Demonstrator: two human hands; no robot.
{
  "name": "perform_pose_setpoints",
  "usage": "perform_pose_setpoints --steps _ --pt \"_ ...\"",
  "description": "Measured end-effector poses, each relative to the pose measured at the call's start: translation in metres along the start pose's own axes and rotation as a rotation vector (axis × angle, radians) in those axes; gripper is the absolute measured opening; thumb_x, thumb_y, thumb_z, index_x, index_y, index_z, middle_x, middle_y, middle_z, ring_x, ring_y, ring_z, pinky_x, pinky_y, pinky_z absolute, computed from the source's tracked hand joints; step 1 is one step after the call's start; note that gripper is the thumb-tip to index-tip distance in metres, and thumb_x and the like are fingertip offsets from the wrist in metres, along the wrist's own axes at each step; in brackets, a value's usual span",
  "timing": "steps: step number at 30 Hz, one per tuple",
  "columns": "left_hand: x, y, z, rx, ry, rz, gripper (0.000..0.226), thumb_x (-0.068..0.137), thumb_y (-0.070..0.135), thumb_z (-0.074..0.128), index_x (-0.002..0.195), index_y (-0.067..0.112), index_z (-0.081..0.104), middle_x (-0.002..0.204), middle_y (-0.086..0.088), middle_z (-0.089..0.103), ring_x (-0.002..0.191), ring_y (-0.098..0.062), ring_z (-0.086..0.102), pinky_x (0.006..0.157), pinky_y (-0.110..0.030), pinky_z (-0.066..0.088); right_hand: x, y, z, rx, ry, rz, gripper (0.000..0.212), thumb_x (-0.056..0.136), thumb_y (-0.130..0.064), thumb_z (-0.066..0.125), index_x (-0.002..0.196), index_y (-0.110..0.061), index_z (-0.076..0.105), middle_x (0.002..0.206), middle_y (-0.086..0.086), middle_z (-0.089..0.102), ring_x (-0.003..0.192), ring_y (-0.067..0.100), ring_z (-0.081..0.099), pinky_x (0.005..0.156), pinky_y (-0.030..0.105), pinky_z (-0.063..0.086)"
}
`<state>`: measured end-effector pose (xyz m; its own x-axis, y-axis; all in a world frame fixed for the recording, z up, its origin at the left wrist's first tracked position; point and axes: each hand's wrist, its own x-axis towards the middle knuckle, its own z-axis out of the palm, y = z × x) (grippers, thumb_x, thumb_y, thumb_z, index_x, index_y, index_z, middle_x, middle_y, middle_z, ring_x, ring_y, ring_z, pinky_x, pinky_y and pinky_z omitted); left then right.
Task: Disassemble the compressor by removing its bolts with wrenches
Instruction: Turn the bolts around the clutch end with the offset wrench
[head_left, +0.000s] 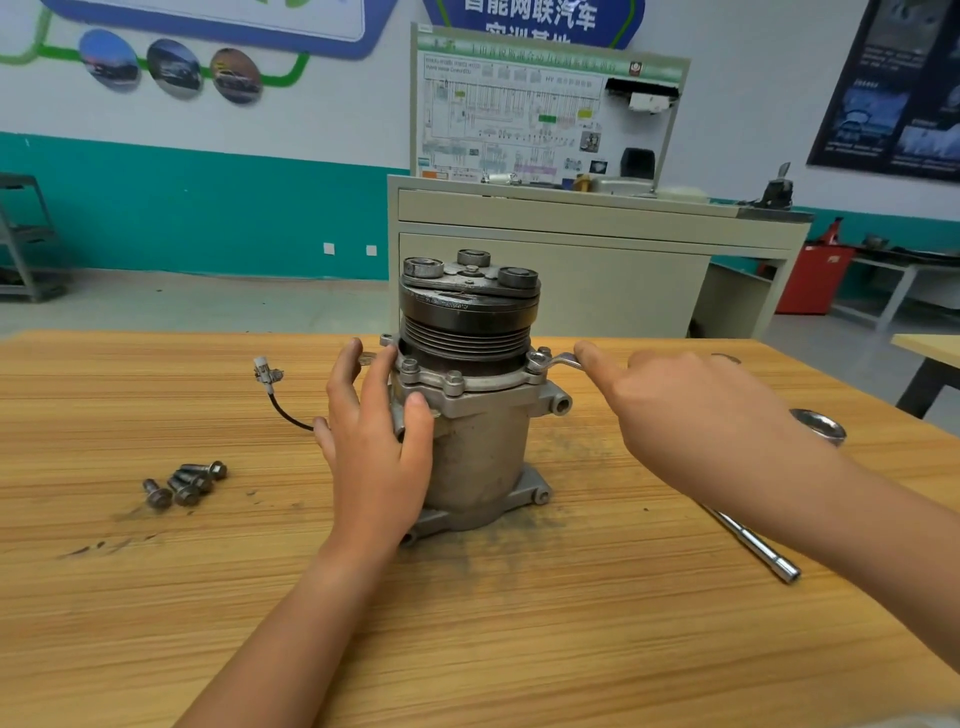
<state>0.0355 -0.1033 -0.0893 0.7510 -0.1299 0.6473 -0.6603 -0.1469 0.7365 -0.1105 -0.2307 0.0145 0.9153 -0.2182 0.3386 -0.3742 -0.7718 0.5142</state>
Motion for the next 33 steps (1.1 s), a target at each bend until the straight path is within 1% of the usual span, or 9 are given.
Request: perform_pose_setpoints --steps 2,7,12,17,21,26,29,30,33 --pt "0.001 0.0 -0.001 0.004 -0.015 -0.009 0.056 0.086 0.041 0.03 0.138 0.023 0.041 0.148 0.004 0.03 0.124 0.009 0.019 0.111 -0.06 0.012 0.002 -0.003 -0.005 -0.067 -0.012 -0.035 0.06 0.086 0.0 0.04 0.14 -0.014 0.018 0.06 -0.001 0.03 0.045 0.015 0.028 0.036 0.026 0.019" --pt "0.001 0.003 -0.003 -0.017 -0.084 -0.045 0.052 0.085 0.04 0.03 0.137 0.035 0.034 0.137 0.013 0.04 0.136 -0.011 0.029 0.111 -0.058 0.013 0.008 0.008 -0.002 -0.092 -0.049 -0.056 0.055 0.091 -0.005 0.036 0.14 -0.018 0.014 0.062 -0.001 0.034 0.047 0.015 0.032 0.037 0.026 0.025" --pt "0.0 0.005 -0.004 -0.048 -0.095 -0.046 0.053 0.086 0.038 0.031 0.139 0.033 0.033 0.129 0.023 0.034 0.123 0.003 0.027 0.112 -0.056 0.015 0.014 0.012 -0.003 -0.101 -0.057 -0.092 0.043 0.094 -0.009 0.034 0.135 -0.017 0.026 0.059 -0.001 0.036 0.046 0.014 0.033 0.038 0.024 0.024" --pt "0.0 0.006 -0.005 -0.071 -0.092 -0.036 0.055 0.086 0.037 0.032 0.14 0.028 0.035 0.129 0.022 0.035 0.122 0.003 0.028 0.112 -0.055 0.019 0.01 0.005 -0.006 -0.193 -0.019 -0.143 0.051 0.09 -0.004 0.04 0.138 -0.009 0.022 0.058 0.0 0.031 0.043 0.015 0.028 0.037 0.026 0.018" --pt "0.0 0.007 -0.005 -0.078 -0.092 -0.035 0.054 0.086 0.036 0.032 0.139 0.028 0.036 0.127 0.023 0.036 0.122 0.003 0.029 0.111 -0.055 0.019 0.013 0.011 0.001 -0.11 0.013 -0.123 0.042 0.093 -0.01 0.035 0.134 -0.017 0.029 0.058 -0.002 0.037 0.044 0.014 0.033 0.037 0.025 0.02" --pt "0.0 0.008 -0.006 -0.082 -0.097 -0.041 0.055 0.086 0.037 0.033 0.14 0.028 0.036 0.127 0.023 0.036 0.122 0.003 0.03 0.111 -0.055 0.02 0.035 0.032 0.015 -0.144 0.112 -0.133 0.047 0.091 -0.007 0.037 0.134 -0.026 0.035 0.056 -0.007 0.036 0.043 0.012 0.03 0.041 0.024 0.018" --pt "0.0 0.008 -0.006 -0.086 -0.1 -0.043 0.054 0.085 0.036 0.033 0.139 0.029 0.035 0.127 0.023 0.035 0.122 0.003 0.029 0.111 -0.054 0.02 0.057 0.03 0.033 -0.061 0.193 -0.144 0.039 0.085 0.005 0.045 0.117 -0.016 0.054 0.07 -0.003 0.06 0.058 0.02 0.053 0.057 0.027 0.038" --pt "0.0 0.008 -0.006 -0.092 -0.102 -0.045 0.054 0.085 0.036 0.033 0.139 0.03 0.035 0.127 0.023 0.035 0.122 0.003 0.029 0.112 -0.054 0.02 0.063 0.027 0.041 -0.011 0.278 -0.156 0.035 0.079 0.011 0.052 0.107 -0.009 0.061 0.076 0.002 0.066 0.063 0.023 0.059 0.065 0.03 0.046" --pt "0.001 0.007 -0.006 -0.106 -0.11 -0.046 0.047 0.085 0.036 0.034 0.132 0.04 0.031 0.126 0.026 0.035 0.123 0.003 0.03 0.112 -0.054 0.021 0.079 0.012 0.06 0.255 0.639 -0.163 0.025 0.063 0.019 0.067 0.081 0.001 0.069 0.073 0.01 0.07 0.063 0.022 0.066 0.069 0.037 0.055"
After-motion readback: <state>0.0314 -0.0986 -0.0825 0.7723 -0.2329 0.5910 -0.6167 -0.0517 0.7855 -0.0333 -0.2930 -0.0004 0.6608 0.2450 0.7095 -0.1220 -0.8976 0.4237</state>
